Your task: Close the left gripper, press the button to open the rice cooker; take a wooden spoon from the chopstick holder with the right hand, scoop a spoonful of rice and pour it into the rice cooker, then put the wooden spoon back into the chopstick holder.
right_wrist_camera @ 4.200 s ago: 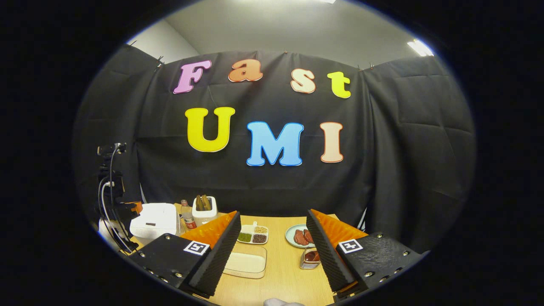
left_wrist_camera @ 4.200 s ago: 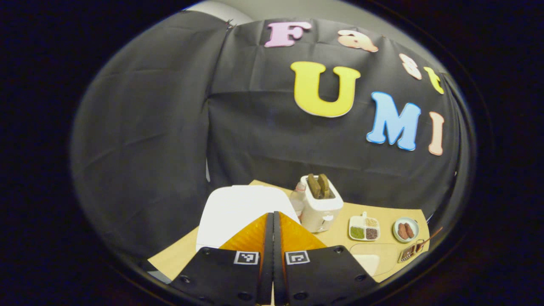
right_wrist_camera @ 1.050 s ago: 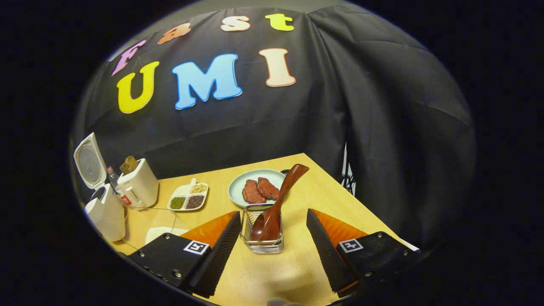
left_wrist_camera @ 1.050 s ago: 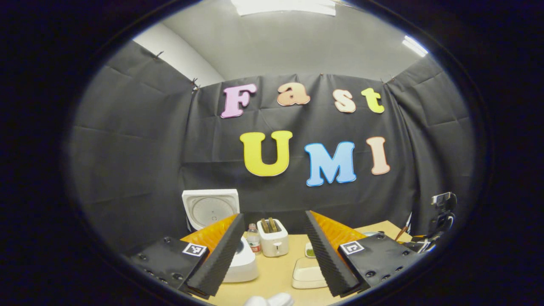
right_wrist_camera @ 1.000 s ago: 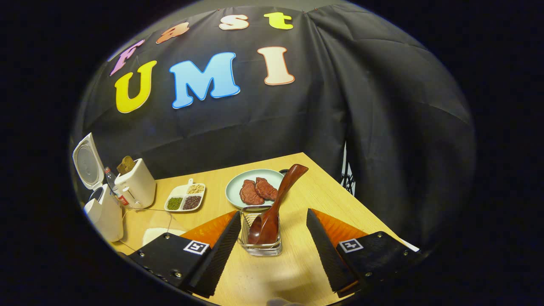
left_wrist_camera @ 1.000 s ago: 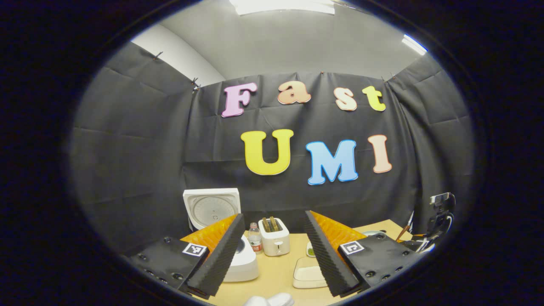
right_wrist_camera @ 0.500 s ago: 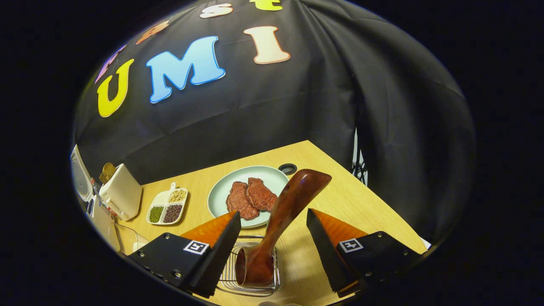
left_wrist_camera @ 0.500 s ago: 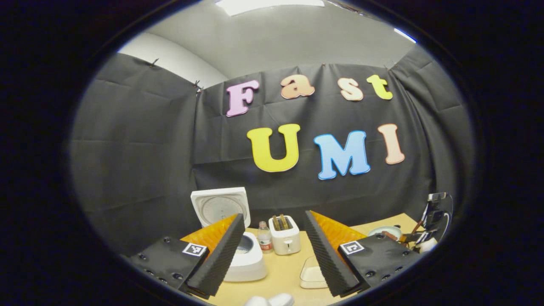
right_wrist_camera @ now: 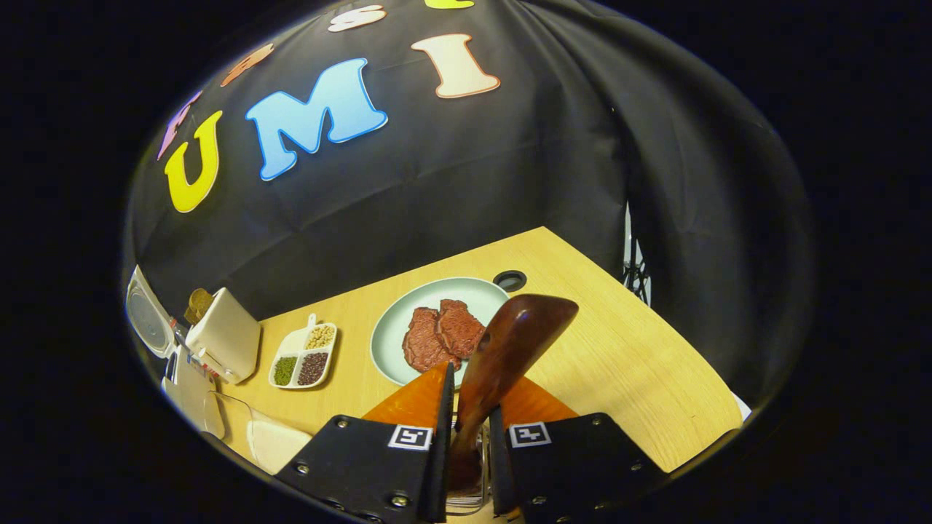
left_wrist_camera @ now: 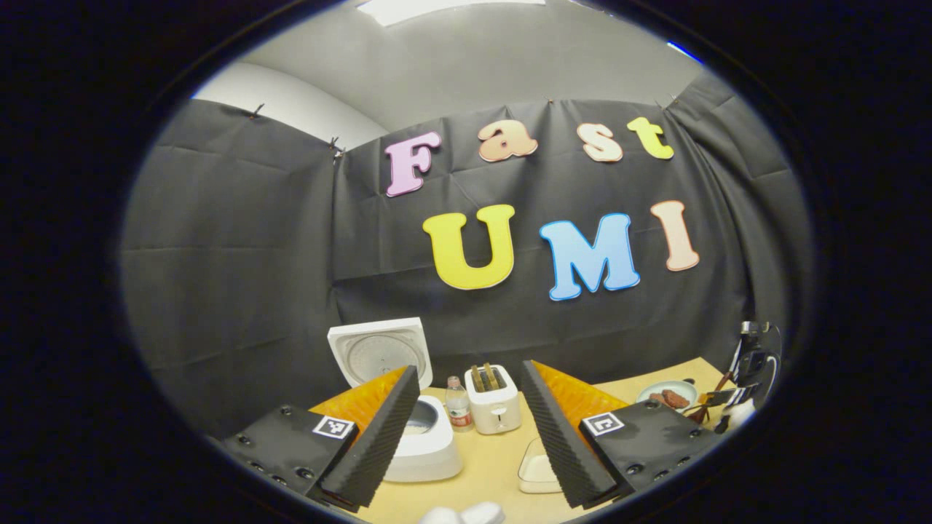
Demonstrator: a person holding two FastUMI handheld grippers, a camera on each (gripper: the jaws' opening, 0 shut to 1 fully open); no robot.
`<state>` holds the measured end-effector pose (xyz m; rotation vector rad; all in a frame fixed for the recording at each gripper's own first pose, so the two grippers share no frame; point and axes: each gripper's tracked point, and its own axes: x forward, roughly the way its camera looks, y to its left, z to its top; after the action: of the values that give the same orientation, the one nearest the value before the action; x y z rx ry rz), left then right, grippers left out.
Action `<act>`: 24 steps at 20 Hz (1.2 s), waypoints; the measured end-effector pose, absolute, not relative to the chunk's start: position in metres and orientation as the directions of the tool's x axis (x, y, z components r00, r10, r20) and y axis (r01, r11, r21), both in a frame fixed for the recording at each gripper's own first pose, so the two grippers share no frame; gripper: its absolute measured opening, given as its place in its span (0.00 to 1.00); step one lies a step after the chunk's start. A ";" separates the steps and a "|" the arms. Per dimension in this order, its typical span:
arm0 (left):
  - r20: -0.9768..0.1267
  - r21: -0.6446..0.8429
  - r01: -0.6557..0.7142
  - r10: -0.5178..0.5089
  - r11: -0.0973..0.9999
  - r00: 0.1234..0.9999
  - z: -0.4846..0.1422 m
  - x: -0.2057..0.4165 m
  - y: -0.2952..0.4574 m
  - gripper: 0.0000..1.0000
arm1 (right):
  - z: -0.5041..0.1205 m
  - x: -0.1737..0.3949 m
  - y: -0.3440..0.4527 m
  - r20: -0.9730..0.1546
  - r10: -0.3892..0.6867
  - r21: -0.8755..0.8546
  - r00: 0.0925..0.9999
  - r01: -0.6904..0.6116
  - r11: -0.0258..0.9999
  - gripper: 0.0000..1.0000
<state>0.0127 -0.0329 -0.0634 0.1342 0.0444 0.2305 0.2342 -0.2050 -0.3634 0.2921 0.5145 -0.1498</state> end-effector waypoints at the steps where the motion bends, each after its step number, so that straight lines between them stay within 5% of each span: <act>1: -0.027 0.138 -0.225 0.231 0.965 0.973 -0.063 0.012 -0.032 0.96 | -0.363 0.234 -0.204 -0.502 -0.067 0.232 0.862 0.209 0.950 0.24; 2: -0.029 0.135 -0.225 0.230 0.965 0.973 -0.063 0.013 -0.031 0.96 | -0.362 0.240 -0.206 -0.499 -0.068 0.255 0.864 0.221 0.942 0.24; 3: -0.035 0.130 -0.222 0.228 0.966 0.973 -0.064 0.013 -0.031 0.96 | -0.361 0.236 -0.203 -0.505 -0.067 0.264 0.861 0.228 0.937 0.11; 12: -0.040 0.129 -0.225 0.231 0.966 0.972 -0.070 0.010 -0.016 0.97 | -0.339 0.232 -0.201 -0.476 -0.093 0.213 0.874 0.217 0.953 0.11; 24: -0.035 0.101 -0.228 0.233 0.968 0.972 -0.081 -0.002 0.031 1.00 | -0.143 0.209 -0.142 -0.240 -0.072 0.145 0.968 0.109 0.983 0.11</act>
<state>-0.0021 0.0306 -0.0808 0.0971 0.0465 0.2330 0.2092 -0.1424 -0.1434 0.1583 0.2362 -0.0918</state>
